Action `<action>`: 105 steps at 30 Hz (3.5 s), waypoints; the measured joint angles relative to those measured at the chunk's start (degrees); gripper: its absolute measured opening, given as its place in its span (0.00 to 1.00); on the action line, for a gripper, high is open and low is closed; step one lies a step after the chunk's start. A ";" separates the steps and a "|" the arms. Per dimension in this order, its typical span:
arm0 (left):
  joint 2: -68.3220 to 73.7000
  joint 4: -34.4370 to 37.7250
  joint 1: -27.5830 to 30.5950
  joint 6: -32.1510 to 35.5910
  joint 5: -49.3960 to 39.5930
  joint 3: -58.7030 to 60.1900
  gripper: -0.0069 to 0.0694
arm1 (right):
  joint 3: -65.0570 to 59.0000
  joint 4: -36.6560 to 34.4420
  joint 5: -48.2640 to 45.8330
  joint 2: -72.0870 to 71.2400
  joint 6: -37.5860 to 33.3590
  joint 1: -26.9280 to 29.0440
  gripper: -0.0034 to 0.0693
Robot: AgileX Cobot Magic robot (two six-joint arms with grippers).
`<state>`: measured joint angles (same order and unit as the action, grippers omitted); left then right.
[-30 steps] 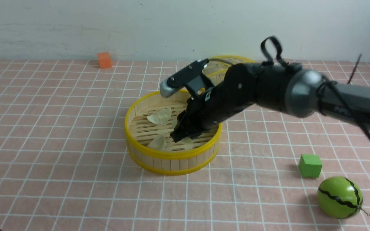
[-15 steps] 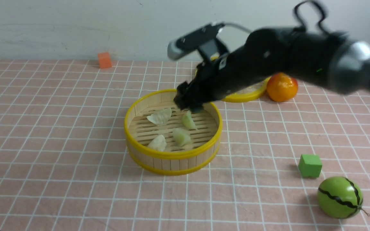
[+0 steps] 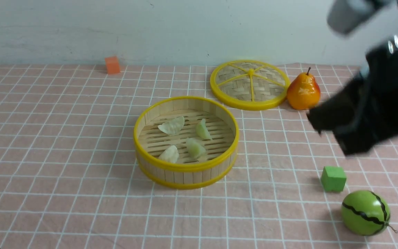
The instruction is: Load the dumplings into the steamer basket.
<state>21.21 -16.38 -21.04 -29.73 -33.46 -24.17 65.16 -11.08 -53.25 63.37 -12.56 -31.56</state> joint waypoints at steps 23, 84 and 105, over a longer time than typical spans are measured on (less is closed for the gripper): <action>0.00 0.00 0.00 0.00 -0.05 0.00 0.11 | -34.16 13.84 6.21 -11.69 0.12 0.00 0.04; -18.22 0.00 1.34 0.00 0.71 10.03 0.17 | -66.00 11.62 31.07 -63.95 12.56 25.69 0.08; -21.83 19.75 16.17 20.64 10.74 25.90 0.07 | -66.00 11.62 31.03 -63.95 12.56 25.69 0.10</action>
<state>-0.62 3.36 -4.88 -9.08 -22.72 1.73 -0.85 0.54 -22.22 -0.58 0.00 -5.88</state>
